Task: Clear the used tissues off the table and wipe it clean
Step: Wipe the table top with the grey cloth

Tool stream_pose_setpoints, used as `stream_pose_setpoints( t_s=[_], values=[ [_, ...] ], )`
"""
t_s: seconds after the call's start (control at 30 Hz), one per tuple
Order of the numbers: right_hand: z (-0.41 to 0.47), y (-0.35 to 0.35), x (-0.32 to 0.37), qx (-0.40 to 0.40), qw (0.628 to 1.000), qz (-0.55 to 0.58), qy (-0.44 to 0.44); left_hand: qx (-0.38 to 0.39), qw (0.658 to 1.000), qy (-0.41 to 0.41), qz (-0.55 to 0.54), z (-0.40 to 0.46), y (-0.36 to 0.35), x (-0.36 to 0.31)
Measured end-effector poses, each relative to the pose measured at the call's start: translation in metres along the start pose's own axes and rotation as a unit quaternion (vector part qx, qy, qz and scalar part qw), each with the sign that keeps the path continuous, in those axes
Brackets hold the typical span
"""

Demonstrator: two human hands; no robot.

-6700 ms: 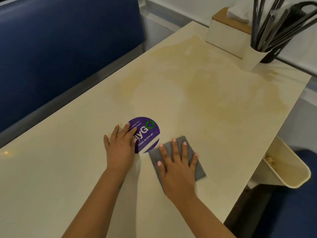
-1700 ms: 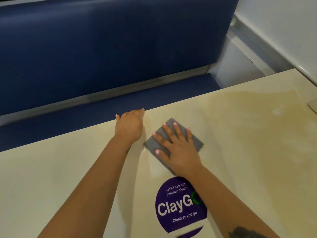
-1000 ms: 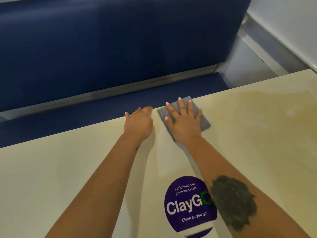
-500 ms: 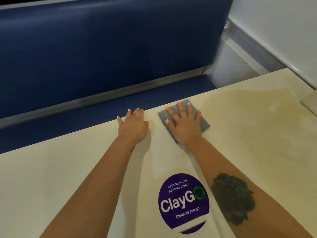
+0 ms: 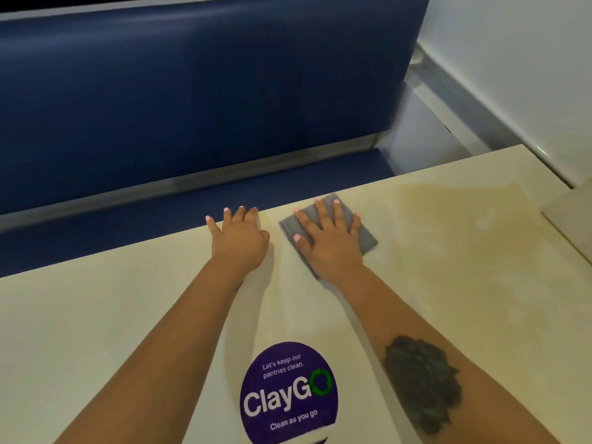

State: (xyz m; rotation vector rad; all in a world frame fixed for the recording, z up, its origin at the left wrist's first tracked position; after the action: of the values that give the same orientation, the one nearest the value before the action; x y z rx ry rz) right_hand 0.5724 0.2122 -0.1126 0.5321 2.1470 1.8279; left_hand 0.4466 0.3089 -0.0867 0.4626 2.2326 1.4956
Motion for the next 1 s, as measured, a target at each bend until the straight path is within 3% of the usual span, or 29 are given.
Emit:
stream_pose_setpoints(
  t_s=[0.2, 0.33, 0.43, 0.6, 0.7, 0.87, 1.0],
  values=[
    [-0.051, -0.003, 0.005, -0.021, 0.993, 0.001, 0.112, 0.016, 1.000, -0.012, 0.005, 0.011, -0.002, -0.024],
    [-0.042, -0.004, -0.054, -0.017, 0.999, -0.002, 0.035, 0.022, 1.000, -0.009, 0.017, 0.010, -0.004, -0.028],
    [-0.002, 0.002, -0.059, -0.009, 1.000, 0.001, -0.017, 0.026, 0.999, -0.003, 0.022, 0.010, -0.006, -0.029],
    [-0.005, 0.006, -0.013, 0.000, 0.998, -0.006, 0.058, 0.027, 0.999, 0.015, 0.029, 0.014, -0.004, -0.033],
    [-0.041, 0.000, -0.021, -0.014, 0.995, -0.010, 0.100, 0.025, 0.999, -0.011, 0.030, 0.018, -0.003, -0.048],
    [-0.027, -0.001, -0.073, -0.009, 1.000, -0.014, 0.022, 0.043, 0.995, -0.086, -0.019, 0.018, -0.010, -0.081],
    [0.017, 0.003, -0.064, 0.000, 1.000, -0.020, -0.008, 0.047, 0.996, -0.075, -0.007, 0.020, -0.013, -0.083]
  ],
)
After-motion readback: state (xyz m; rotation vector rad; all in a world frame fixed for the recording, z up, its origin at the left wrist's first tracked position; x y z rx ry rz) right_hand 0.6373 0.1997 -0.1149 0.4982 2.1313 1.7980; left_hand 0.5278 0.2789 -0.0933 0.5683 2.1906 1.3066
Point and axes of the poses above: each hand's wrist, its own z-axis towards the middle knuckle, its own y-axis out of the back of the hand, x = y × z, the point moved 9 cm from there along z, towards the middle knuckle, and after that the axes turned 4 degrees about -z, right-handed, at the moved point
